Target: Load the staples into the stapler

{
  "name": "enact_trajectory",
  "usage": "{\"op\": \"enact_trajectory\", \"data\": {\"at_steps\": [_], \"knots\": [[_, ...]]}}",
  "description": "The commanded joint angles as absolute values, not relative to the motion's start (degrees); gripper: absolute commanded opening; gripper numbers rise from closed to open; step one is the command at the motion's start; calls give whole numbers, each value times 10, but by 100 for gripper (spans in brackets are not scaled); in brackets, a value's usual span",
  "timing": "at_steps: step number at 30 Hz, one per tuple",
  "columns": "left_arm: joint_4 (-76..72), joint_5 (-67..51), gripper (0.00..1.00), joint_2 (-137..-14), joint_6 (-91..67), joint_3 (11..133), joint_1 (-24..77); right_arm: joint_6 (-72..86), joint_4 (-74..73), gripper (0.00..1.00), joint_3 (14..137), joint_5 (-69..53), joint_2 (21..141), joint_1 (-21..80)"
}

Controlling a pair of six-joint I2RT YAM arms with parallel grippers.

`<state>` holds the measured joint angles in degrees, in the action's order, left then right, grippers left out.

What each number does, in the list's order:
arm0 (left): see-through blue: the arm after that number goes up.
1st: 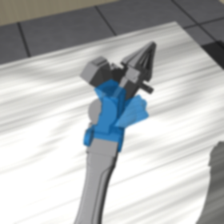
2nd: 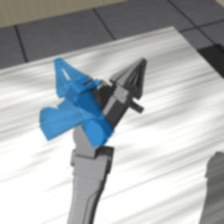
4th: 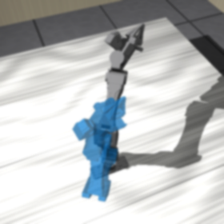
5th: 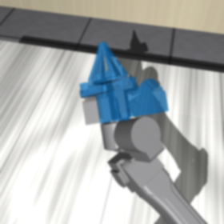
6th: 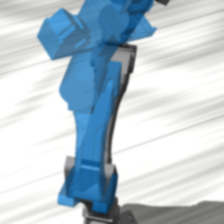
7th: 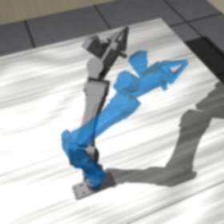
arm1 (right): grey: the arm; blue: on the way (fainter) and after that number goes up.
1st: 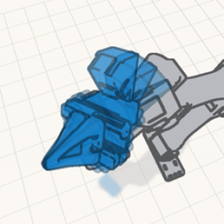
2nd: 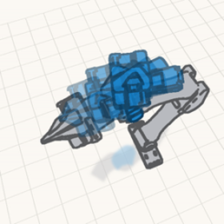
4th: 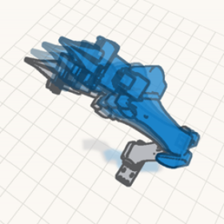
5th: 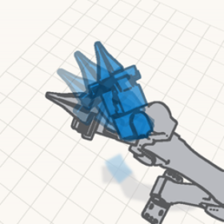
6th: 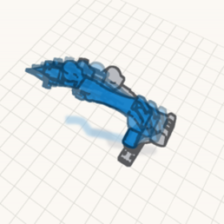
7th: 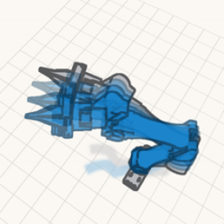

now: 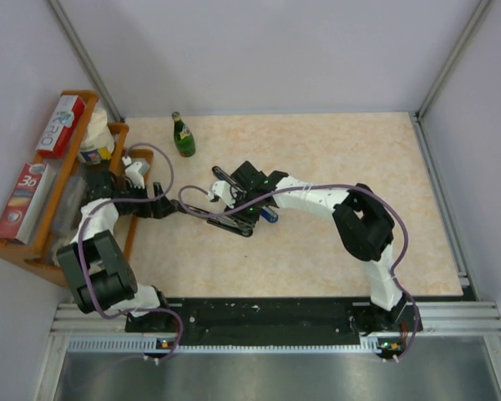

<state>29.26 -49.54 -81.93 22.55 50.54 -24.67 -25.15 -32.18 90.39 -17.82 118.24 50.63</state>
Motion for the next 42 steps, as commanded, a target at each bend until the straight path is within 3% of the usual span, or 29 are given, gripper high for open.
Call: {"op": "enact_trajectory", "data": {"at_steps": [1,18,42], "knots": [[258,-488,99,-830,212,505,-229,-269,-295,34,901,-153,1205,513],[249,-488,99,-838,203,508,-221,-291,-307,32,897,-80,1233,527],[221,-418,99,-882,185,523,-172,-328,-318,31,759,-61,1158,512]]}}
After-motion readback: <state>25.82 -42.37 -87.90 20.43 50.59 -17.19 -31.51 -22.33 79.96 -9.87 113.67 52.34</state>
